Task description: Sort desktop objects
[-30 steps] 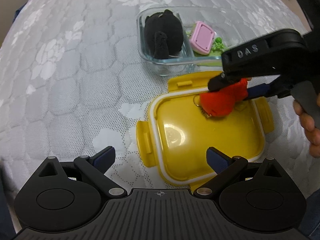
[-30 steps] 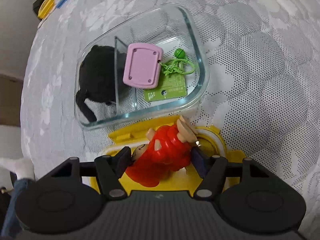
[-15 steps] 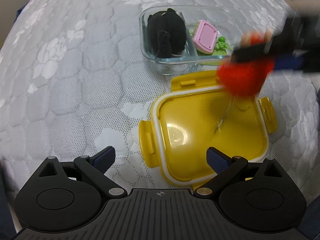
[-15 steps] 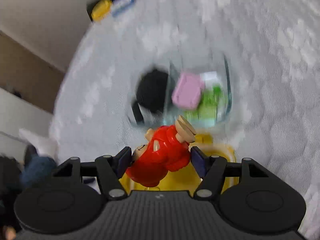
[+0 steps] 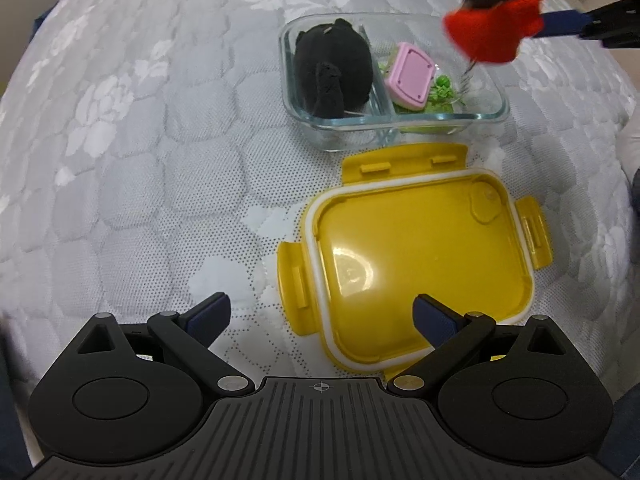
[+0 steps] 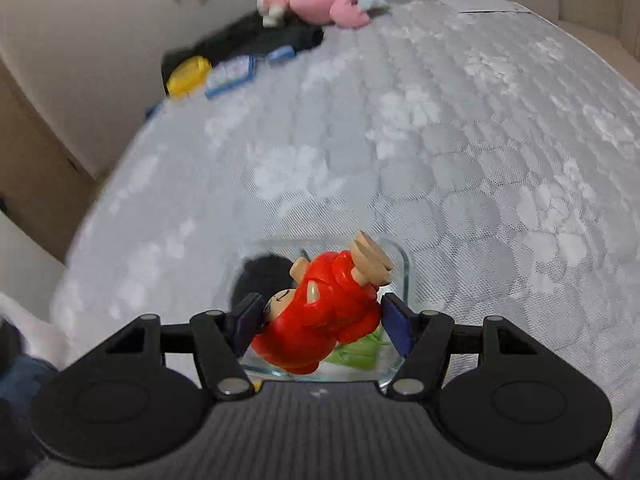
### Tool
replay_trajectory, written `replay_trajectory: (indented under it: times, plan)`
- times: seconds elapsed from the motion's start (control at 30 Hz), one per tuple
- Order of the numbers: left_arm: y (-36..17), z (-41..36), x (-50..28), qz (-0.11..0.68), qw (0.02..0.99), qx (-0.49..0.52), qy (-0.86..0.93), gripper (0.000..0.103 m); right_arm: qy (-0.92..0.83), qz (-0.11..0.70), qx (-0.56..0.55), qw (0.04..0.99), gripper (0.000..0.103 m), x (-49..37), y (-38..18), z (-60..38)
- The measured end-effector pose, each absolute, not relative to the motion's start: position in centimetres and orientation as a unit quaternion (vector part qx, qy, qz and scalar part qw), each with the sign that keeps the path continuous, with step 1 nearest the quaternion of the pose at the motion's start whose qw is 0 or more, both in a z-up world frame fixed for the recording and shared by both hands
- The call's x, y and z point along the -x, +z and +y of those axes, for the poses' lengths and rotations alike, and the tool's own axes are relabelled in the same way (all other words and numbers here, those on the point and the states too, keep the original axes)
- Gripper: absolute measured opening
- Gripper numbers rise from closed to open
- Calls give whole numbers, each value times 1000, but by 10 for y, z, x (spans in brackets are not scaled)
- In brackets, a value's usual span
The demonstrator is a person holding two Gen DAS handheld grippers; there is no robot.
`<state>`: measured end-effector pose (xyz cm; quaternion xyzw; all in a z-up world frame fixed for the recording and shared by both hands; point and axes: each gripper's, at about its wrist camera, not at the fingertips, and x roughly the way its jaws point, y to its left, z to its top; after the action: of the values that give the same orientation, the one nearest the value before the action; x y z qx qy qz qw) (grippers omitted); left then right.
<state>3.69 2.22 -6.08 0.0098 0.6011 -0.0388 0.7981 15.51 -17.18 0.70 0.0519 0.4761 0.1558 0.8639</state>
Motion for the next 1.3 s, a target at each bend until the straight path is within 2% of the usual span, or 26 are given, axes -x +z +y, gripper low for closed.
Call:
replay_trajectory:
  times: [0.2, 0.37, 1.3]
  plan:
    - [-58, 24, -34, 599, 800, -4, -42, 100, 142, 465, 88, 869, 67, -160, -13, -135]
    - [-54, 24, -34, 597, 801, 0, -47, 100, 150, 476, 148, 854, 67, -161, -30, -117]
    - [-57, 23, -32, 598, 800, -1, -47, 100, 137, 500, 242, 820, 67, -168, -65, -105]
